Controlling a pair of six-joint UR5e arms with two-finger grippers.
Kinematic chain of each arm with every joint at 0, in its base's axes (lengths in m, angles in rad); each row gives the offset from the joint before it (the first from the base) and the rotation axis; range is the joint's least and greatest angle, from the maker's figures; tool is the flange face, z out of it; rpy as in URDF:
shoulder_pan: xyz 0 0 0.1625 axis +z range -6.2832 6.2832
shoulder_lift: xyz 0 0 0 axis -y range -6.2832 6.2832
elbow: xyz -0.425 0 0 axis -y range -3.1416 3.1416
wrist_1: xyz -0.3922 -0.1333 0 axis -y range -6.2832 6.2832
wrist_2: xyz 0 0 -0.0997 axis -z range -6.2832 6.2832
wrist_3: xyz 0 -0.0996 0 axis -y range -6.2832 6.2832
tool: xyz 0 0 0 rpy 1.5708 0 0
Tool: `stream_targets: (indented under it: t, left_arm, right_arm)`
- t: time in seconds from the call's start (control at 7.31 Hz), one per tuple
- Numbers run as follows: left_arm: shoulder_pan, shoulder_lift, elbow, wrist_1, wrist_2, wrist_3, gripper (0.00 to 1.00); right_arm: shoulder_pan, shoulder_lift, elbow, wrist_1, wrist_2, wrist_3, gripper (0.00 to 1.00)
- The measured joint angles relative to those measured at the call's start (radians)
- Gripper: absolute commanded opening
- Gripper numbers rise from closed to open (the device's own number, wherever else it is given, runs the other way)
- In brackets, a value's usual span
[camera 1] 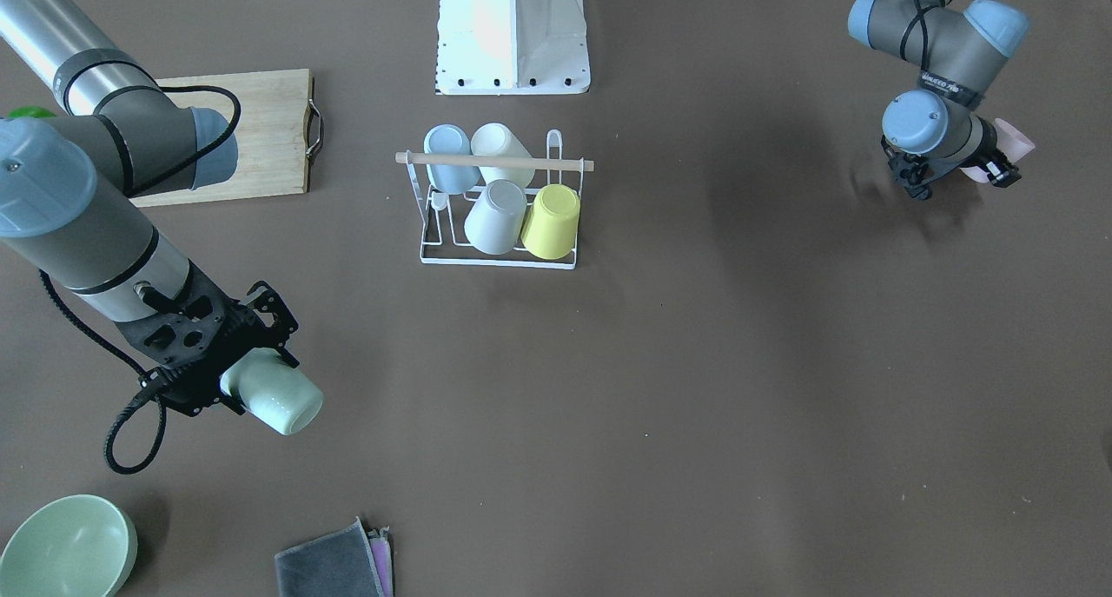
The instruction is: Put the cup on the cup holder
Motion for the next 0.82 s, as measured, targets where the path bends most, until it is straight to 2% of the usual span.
stream_targets:
  t: [0.41, 0.82]
  left_arm:
    - [-0.102, -0.043, -0.032, 0.004, -0.001, 0.023, 0.73]
    - [-0.223, -0.157, -0.067, 0.024, -0.008, 0.023, 0.71]
  right_arm:
    - [0.014, -0.048, -0.006, 0.366, -0.013, 0.227, 0.45]
    - [0.012, -0.138, -0.009, 0.716, -0.067, 0.344, 0.45]
